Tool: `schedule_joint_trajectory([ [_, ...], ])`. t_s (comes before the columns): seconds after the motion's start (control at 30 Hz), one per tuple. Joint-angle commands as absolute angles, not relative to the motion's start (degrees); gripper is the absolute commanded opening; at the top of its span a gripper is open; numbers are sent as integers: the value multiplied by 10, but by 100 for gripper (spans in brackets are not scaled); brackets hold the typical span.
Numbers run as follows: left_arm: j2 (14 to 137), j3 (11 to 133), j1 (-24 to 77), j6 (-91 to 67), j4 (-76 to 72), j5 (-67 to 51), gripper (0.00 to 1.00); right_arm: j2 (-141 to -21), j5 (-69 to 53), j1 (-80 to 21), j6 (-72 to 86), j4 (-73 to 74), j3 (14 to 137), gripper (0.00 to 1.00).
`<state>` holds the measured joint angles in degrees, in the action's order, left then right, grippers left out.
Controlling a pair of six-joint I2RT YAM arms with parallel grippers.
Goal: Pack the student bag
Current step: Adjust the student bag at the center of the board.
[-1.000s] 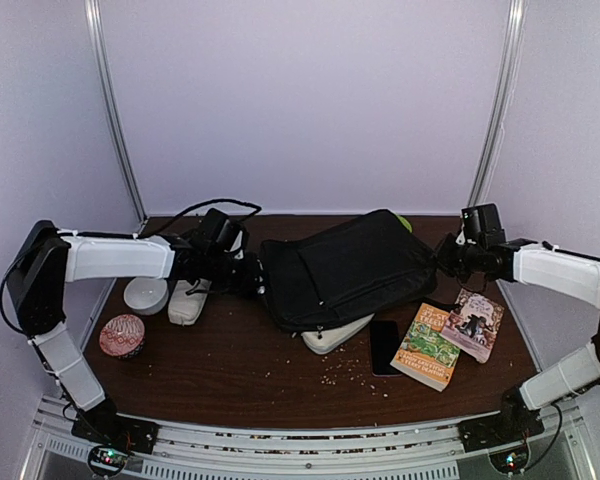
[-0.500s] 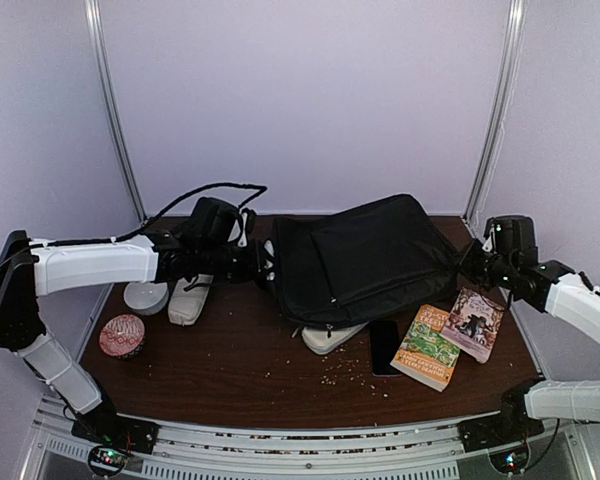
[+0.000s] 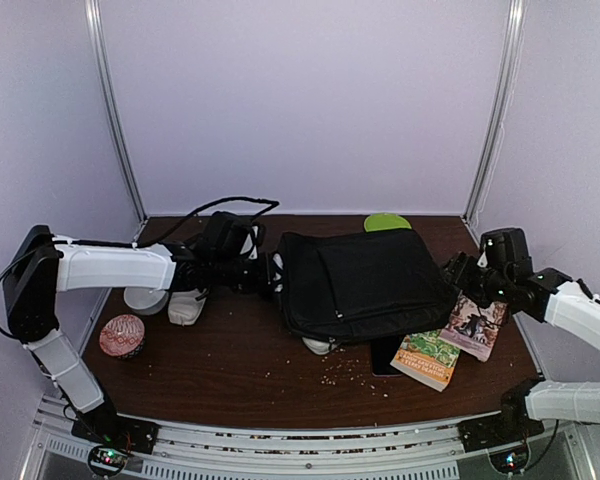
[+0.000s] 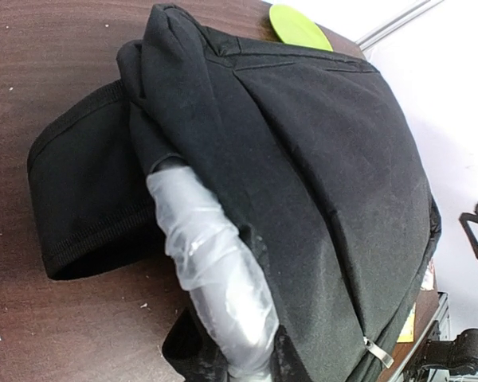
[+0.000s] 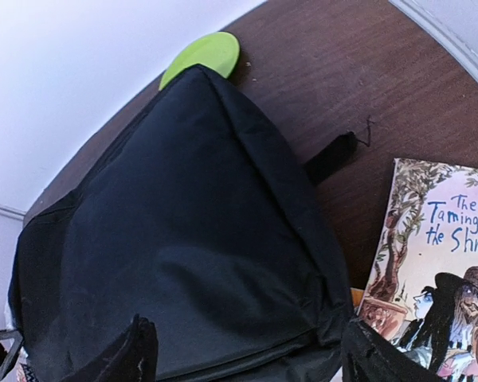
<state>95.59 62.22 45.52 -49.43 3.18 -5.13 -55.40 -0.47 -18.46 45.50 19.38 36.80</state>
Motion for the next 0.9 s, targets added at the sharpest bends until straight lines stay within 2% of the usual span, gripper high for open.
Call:
schedule_joint_trajectory([
  [0.0,960,639,460,-480,23,-52,1,-528,44,-249,418,240,410,80],
  [0.2,922,627,460,-455,47,-26,29,-566,43,-365,373,247,437,73],
  [0.27,914,635,459,-444,60,-8,30,-581,44,-402,351,239,438,71],
  [0.4,938,686,455,-417,98,-5,27,-606,62,-450,334,234,435,70],
  [0.73,1021,772,423,-405,101,-39,20,-574,88,-486,323,168,392,68],
  [0.8,1033,784,411,-401,106,-43,24,-581,84,-486,320,171,399,68],
  [0.87,1027,779,402,-394,111,-41,37,-590,72,-486,317,182,412,69],
])
